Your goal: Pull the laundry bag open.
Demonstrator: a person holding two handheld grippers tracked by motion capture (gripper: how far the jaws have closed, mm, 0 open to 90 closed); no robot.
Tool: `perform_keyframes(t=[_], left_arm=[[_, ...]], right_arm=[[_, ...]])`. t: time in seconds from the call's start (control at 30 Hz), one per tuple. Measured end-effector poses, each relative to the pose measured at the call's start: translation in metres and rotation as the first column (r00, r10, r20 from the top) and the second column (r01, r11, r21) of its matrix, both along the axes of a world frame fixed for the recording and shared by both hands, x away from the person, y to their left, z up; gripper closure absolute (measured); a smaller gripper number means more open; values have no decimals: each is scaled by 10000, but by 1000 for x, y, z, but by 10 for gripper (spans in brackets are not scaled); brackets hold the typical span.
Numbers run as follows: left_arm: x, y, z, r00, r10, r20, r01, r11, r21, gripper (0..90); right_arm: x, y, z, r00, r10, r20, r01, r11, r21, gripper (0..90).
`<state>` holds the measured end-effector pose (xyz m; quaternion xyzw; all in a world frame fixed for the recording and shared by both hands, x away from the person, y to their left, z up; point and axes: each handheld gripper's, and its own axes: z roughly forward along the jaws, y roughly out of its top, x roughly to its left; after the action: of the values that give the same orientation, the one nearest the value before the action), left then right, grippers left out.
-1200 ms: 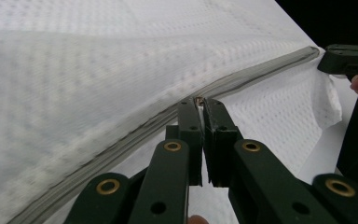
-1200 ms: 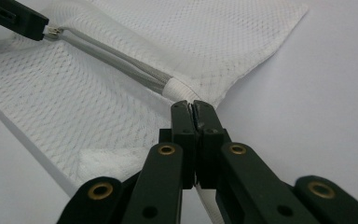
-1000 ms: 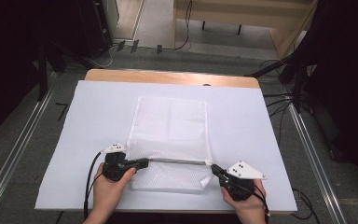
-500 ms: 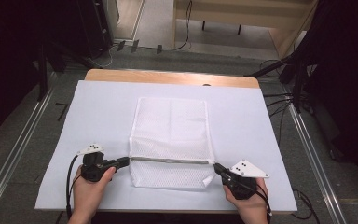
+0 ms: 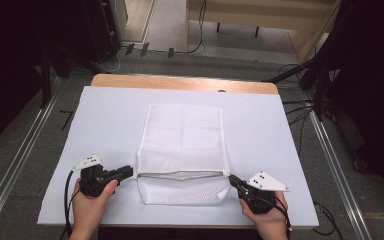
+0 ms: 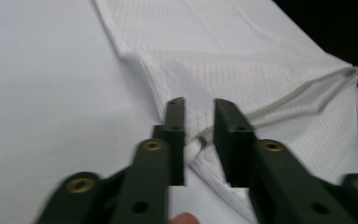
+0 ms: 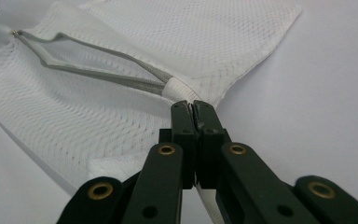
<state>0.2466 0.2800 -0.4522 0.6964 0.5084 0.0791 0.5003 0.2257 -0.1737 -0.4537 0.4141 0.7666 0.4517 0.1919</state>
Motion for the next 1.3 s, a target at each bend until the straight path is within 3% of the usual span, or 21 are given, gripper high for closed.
perform_keyframes(t=[0.03, 0.07, 0.1, 0.17, 0.2, 0.23, 0.3, 0.4, 0.57, 1.0, 1.27, 1.3], left_arm=[[-2, 1, 2, 9969, 406, 677, -419, 9990, 177, 535], [-2, 1, 2, 9969, 406, 677, -419, 9990, 177, 426], [-5, 0, 5, 9882, 878, 1258, -976, 9925, 738, 341], [-5, 2, 7, 9833, 1021, 1509, -1173, 9885, 959, 225], [-5, 2, 7, 9833, 1021, 1509, -1173, 9885, 959, 170], [-5, 5, 9, 9802, 1224, 1558, -1364, 9872, 825, 130], [-5, 10, 10, 9775, 1409, 1571, -1532, 9858, 694, 116], [-4, 14, 11, 9736, 1729, 1493, -1854, 9799, 739, 109], [-5, 26, 11, 9737, 1753, 1454, -1831, 9822, 420, 110], [-4, 44, 10, 9677, 1979, 1560, -2089, 9763, 573, 118], [-4, 54, 8, 9633, 1984, 1808, -2164, 9725, 857, 96], [-4, 56, 7, 9629, 1995, 1819, -2196, 9707, 976, 96]], right_arm=[[0, 0, -1, 9998, 141, -103, -140, 9999, 91, 899], [1, -1, -1, 9995, 267, -191, -264, 9995, 173, 894], [1, -1, -2, 9992, 318, -236, -310, 9990, 320, 874], [2, -2, -2, 9989, 406, -221, -391, 9972, 639, 729], [2, -2, -2, 9989, 406, -221, -391, 9972, 639, 729], [2, -2, -1, 9986, 391, -368, -354, 9948, 953, 551], [2, -1, 0, 9994, 144, -326, -114, 9956, 927, 443], [2, -3, 1, 9995, -127, -290, 152, 9961, 864, 381], [5, -14, 1, 9982, -511, -316, 541, 9933, 1025, 365], [15, -48, 1, 9877, -1557, -162, 1565, 9789, 1312, 301], [21, -74, 1, 9727, -2320, -41, 2305, 9641, 1320, 283], [23, -81, 0, 9668, -2556, -1, 2536, 9591, 1261, 291]])
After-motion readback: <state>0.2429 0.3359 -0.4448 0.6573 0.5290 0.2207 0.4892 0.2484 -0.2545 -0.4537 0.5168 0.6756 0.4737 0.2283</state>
